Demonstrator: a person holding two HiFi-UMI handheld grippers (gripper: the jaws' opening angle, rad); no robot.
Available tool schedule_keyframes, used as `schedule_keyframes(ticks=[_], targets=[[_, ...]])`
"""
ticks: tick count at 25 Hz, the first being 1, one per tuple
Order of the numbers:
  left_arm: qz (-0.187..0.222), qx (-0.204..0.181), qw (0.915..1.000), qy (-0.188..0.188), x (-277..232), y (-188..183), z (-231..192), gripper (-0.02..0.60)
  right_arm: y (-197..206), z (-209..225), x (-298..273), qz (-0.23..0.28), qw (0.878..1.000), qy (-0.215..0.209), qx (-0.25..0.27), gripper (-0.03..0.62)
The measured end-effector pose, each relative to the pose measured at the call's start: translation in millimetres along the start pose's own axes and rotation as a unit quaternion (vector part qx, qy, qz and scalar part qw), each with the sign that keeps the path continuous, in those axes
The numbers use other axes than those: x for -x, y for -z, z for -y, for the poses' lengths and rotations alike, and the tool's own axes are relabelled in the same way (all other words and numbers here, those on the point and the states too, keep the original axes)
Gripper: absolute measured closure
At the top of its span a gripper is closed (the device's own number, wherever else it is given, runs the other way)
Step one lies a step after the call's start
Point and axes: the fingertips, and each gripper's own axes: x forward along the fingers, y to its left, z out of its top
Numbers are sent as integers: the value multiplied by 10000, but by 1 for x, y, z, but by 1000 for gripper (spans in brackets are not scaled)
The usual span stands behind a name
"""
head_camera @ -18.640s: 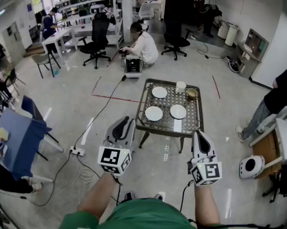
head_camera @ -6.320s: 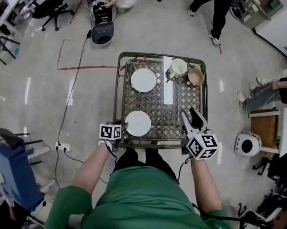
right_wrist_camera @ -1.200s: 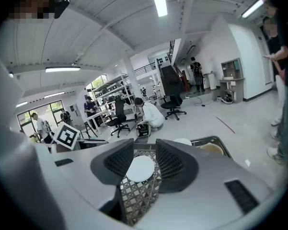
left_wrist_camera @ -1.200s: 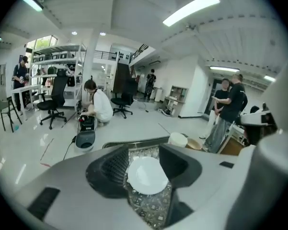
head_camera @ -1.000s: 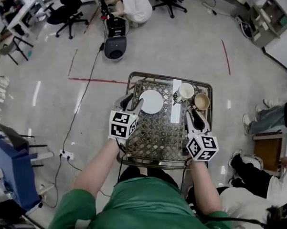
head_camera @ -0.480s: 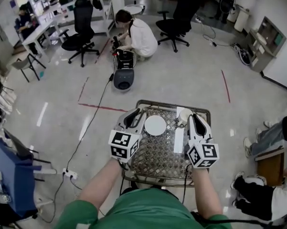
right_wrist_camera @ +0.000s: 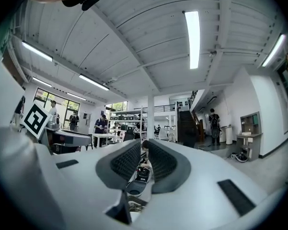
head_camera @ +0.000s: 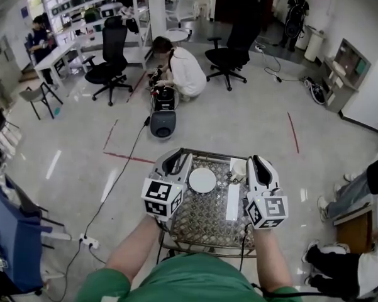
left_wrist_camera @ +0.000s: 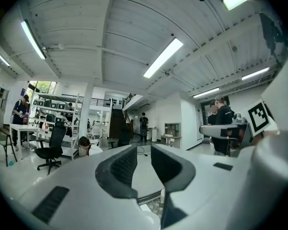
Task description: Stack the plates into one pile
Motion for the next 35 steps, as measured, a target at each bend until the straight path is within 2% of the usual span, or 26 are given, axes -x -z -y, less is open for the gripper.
schedule_keyframes(ticks=[14, 25, 35], targets=[[256, -309, 9992, -14, -2, -10, 9, 479, 1, 3, 0, 175, 9997, -22, 152, 526], [189, -343, 9992, -51, -13, -13, 20, 479, 5, 18, -1, 93, 9999, -60, 35, 526], [74, -315, 9993, -160, -23, 1, 18, 479, 18, 27, -7, 38, 9999, -110, 5, 526]])
